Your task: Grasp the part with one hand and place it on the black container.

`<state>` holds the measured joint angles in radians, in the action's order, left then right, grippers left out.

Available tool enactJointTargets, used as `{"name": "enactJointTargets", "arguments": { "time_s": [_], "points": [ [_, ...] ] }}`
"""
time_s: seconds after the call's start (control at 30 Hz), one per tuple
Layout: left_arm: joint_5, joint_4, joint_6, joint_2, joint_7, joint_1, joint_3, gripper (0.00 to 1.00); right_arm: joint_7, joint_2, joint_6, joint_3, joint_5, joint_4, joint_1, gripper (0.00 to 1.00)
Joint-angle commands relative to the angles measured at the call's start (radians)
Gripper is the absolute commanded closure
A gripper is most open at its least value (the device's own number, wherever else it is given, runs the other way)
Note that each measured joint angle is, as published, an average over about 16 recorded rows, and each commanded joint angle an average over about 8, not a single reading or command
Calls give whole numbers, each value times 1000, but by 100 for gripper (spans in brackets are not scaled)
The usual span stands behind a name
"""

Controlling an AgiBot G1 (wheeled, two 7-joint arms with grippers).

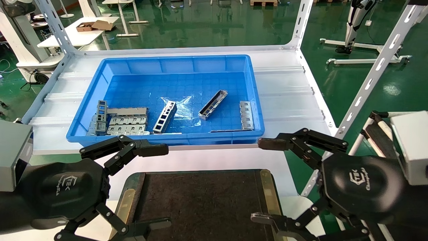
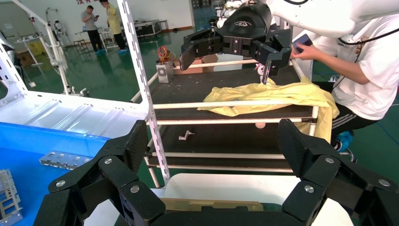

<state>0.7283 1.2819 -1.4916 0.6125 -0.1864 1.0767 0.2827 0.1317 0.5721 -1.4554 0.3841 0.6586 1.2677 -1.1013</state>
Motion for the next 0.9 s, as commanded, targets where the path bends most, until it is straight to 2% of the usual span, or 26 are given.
{"name": "enactJointTargets", "arguments": {
  "time_s": [0.03,0.6,0.9],
  "points": [
    [0,0,0,0,0,0,0,0,0,0,0,0,0,0,0,0],
    [29,28,52,3,-2,-16,4,0,0,0,0,0,0,0,0,0],
    [126,18,147,50,-18,24,37,0,0,0,0,0,0,0,0,0]
  ]
}}
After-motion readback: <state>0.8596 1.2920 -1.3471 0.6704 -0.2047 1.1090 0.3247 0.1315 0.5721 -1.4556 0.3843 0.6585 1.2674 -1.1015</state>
